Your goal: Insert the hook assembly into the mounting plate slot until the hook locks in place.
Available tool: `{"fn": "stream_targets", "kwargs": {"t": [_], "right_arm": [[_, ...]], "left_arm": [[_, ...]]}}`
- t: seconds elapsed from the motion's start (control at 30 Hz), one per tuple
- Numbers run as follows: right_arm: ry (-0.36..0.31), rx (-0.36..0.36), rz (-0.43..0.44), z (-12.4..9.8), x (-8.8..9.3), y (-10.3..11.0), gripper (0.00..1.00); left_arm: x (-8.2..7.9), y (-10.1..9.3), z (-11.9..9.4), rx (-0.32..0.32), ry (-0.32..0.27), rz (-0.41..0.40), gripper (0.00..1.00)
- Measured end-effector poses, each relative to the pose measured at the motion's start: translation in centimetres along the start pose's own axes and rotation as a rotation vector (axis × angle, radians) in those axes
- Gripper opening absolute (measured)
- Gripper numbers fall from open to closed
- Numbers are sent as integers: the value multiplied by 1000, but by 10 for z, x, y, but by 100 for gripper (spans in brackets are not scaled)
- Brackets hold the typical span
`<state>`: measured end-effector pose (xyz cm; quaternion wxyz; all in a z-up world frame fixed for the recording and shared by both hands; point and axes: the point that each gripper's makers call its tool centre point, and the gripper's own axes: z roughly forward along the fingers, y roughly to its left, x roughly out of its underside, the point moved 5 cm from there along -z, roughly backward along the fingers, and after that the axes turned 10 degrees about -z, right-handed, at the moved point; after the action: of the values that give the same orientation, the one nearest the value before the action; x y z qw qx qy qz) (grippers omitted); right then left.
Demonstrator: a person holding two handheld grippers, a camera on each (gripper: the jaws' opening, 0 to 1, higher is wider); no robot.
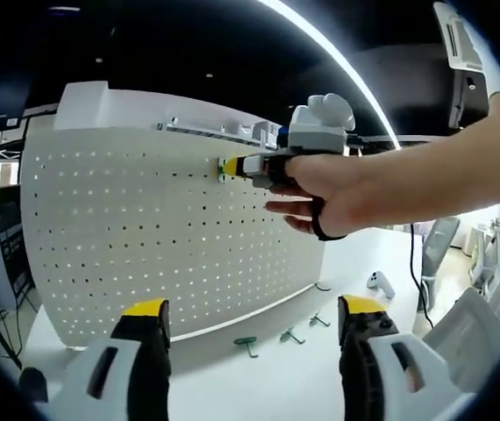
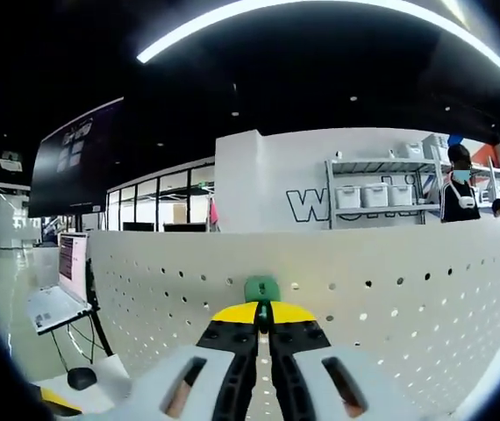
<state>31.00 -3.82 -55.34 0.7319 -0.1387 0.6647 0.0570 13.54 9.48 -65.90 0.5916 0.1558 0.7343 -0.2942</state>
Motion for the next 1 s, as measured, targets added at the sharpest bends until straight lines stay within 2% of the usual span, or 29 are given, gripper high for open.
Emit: {"fn": "stream_targets", "kwargs": {"t": [0.13,0.33,0.43,0.53,0.73,0.77,1.0], "right_arm": [[-5,10,7,3,-5,3,1],[14,50,31,5,-2,5,1],[24,95,54,7,-2,6,1],[32,127,4,7,-2,9,1],[51,202,40,11,1,11,2],[46,231,59,12,1,11,2],[44,232,62,10,3,11,2]], "left_arm": [[-1,2,-1,-2,-3,-1,80],[1,4,-3,-8,-7,-21,80],[2,3,-3,-6,-5,-28,80],[3,2,-4,3,-3,-23,80],[3,2,-5,8,-2,-31,79],[3,2,-5,10,-2,-30,79],[1,4,-11,5,-11,-38,78]]}}
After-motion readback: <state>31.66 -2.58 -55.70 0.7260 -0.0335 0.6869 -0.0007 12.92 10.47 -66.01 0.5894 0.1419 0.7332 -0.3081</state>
